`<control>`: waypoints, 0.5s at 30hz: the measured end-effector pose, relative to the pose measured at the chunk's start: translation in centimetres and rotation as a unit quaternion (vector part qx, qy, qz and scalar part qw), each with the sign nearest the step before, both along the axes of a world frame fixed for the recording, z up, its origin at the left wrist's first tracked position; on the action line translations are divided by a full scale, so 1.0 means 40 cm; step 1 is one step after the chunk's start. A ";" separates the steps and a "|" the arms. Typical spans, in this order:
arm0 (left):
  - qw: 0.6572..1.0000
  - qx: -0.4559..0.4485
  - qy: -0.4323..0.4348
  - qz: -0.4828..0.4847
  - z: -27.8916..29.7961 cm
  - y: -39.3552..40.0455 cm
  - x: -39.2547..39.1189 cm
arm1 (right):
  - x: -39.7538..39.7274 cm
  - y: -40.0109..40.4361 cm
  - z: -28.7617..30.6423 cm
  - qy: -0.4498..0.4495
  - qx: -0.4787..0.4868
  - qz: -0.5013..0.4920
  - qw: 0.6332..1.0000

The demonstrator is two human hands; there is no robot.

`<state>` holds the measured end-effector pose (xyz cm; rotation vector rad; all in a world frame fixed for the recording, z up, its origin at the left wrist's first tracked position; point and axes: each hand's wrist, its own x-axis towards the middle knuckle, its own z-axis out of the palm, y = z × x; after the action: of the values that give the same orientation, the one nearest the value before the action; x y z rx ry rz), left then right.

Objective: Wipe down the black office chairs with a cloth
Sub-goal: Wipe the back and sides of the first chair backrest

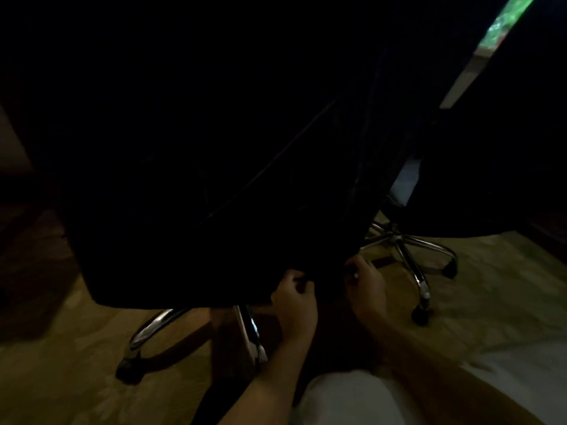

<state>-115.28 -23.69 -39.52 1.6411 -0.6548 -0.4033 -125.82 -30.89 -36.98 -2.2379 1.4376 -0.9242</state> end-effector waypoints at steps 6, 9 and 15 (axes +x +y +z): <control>0.985 0.030 0.170 0.004 0.018 -0.100 -0.087 | 0.006 -0.045 0.007 -0.241 0.127 -0.124 0.954; 0.969 0.001 0.247 0.003 0.029 -0.131 -0.100 | -0.001 -0.055 0.012 -0.331 0.181 -0.166 0.911; 0.968 -0.060 0.238 0.053 0.032 -0.087 -0.069 | 0.038 -0.044 -0.004 -0.365 0.301 -0.130 0.871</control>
<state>-118.04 -27.17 -38.24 1.3851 -0.2239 -0.6414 -124.31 -32.63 -37.16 -1.0820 1.3889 -1.0509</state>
